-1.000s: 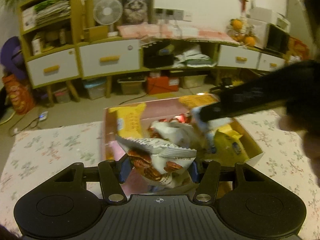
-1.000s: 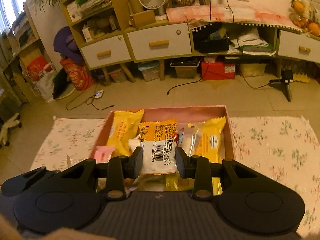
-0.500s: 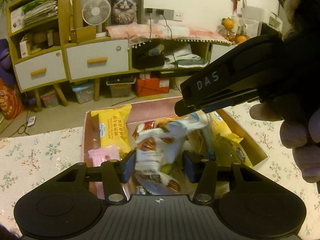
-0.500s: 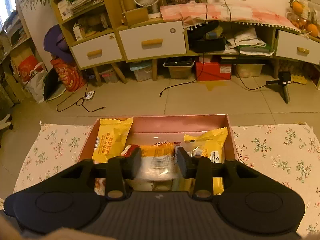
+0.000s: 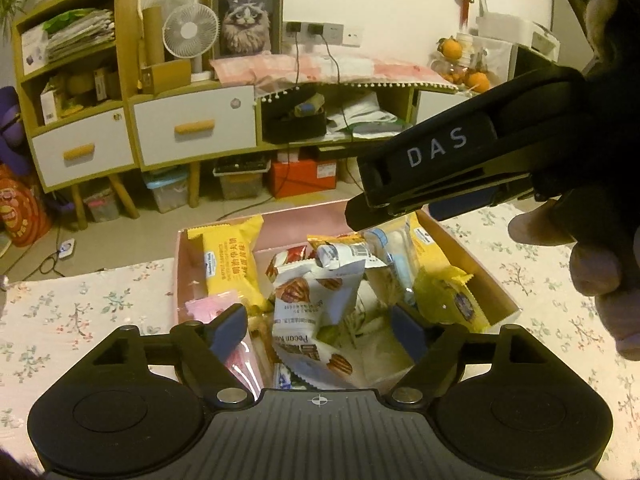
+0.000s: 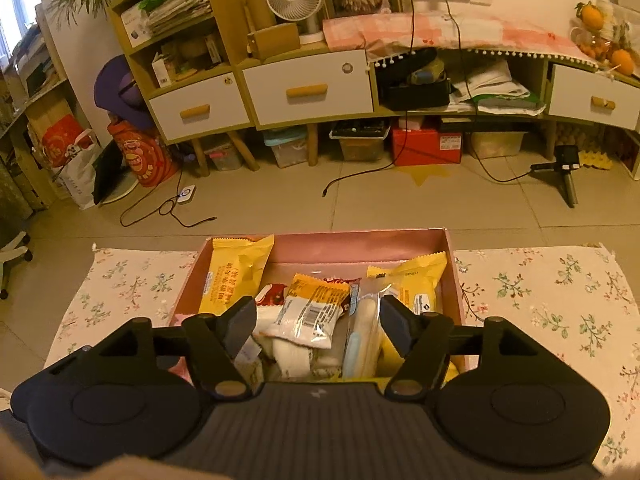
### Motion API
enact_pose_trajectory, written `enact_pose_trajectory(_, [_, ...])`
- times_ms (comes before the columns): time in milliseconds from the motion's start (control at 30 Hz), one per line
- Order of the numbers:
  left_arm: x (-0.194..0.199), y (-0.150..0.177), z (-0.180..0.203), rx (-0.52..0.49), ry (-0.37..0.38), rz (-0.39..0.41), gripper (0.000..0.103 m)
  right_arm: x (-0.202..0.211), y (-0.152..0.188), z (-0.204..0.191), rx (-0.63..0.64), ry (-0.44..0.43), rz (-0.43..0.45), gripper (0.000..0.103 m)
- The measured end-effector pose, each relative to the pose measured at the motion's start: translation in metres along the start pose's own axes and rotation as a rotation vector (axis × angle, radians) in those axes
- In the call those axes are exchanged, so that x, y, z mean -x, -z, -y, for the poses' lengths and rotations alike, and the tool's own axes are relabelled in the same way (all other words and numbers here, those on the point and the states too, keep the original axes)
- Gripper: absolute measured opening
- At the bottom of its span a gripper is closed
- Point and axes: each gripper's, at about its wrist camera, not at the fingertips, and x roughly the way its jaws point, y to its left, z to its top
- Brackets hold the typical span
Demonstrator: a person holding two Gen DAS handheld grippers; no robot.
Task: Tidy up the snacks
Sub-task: 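Open both grippers to release the packets in the box, then move both tools back toward the white packet and gold bar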
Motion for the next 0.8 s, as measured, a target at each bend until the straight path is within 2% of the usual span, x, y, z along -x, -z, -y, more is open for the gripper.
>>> enact_pose_trajectory(300, [0.026, 0.005, 0.004, -0.008, -0.026, -0.018, 0.087, 0.028, 0.015, -0.001, -0.004, -0.016, 0.007, 0.078])
enact_pose_trajectory(800, [0.074, 0.034, 0.006, 0.021, -0.048, -0.060, 0.092, 0.062, 0.051, 0.013, -0.047, 0.001, -0.006, 0.088])
